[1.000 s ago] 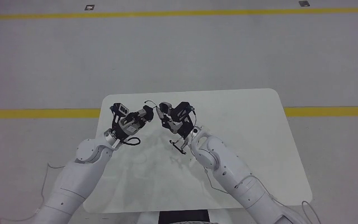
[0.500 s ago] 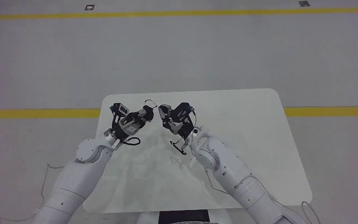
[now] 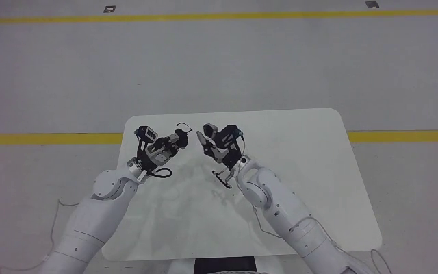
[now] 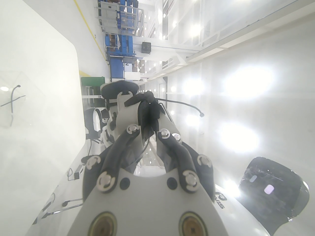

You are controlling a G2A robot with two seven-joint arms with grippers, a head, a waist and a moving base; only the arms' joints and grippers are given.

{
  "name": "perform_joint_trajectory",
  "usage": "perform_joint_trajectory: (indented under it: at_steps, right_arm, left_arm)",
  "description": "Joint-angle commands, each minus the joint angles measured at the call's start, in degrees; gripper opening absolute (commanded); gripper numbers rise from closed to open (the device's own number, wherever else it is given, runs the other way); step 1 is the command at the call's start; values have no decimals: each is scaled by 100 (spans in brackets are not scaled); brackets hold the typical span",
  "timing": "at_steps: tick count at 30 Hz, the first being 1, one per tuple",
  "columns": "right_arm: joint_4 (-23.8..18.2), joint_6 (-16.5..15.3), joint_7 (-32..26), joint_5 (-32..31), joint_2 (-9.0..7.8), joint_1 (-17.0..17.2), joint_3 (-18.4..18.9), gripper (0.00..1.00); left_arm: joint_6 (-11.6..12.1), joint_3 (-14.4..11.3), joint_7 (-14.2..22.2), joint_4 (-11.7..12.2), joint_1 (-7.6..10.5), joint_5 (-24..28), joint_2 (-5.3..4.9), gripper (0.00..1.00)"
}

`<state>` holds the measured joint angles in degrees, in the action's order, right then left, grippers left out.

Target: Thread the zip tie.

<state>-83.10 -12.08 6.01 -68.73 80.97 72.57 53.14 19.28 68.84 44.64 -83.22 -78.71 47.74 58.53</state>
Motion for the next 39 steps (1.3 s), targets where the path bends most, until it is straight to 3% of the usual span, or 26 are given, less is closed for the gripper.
perform_joint_trajectory:
  at_steps: [1, 4, 8, 10, 13, 14, 22, 24, 26, 28, 29, 32, 36, 39]
  right_arm:
    - [-68, 81, 52, -87, -27, 81, 107, 100]
    - [-180, 150, 128, -260, -70, 196, 251, 100]
    - [-250, 125, 141, -327, -96, 262, 333, 100]
    - [-250, 125, 141, -327, -96, 262, 333, 100]
    - [-250, 125, 141, -327, -96, 262, 333, 100]
    - [-250, 125, 141, -327, -96, 262, 333, 100]
    - [-250, 125, 141, -327, -96, 262, 333, 100]
    - [-287, 229, 56, -856, -123, 223, 315, 100]
    - [-398, 264, 57, -1563, -156, 189, 237, 100]
    - [-461, 241, 195, -1745, -166, 209, 205, 100]
    - [-464, 235, 248, -1861, -173, 208, 197, 100]
    - [-466, 218, 342, -1928, -173, 209, 173, 100]
    - [-457, 236, 482, -1465, -140, 251, 189, 100]
    - [-457, 236, 482, -1465, -140, 251, 189, 100]
  left_arm:
    - [-4, 37, -99, -40, -1, -207, -5, 0]
    - [-126, 145, 17, -64, 3, -42, -16, 0]
    - [-584, 321, 444, -1, 4, 531, -37, 0]
    - [-941, 351, 630, 15, -8, 998, -30, 0]
    - [-1261, 435, 733, 29, -8, 1496, -19, 0]
    - [-1149, 482, 749, 24, 27, 1328, -29, 0]
    - [-1149, 482, 749, 24, 27, 1328, -29, 0]
    - [-1267, 463, 600, -34, 21, 1332, -21, 0]
    - [-1694, 483, 553, -97, -9, 1763, -9, 0]
    - [-2040, 538, 503, -144, -24, 1931, -18, 0]
    - [-2365, 561, 459, -190, -41, 2079, -25, 0]
    - [-2796, 676, 498, -293, -95, 2394, -39, 0]
    - [-3156, 768, 693, -367, -166, 2319, -76, 0]
    - [-3144, 807, 773, -367, -179, 2235, -88, 0]
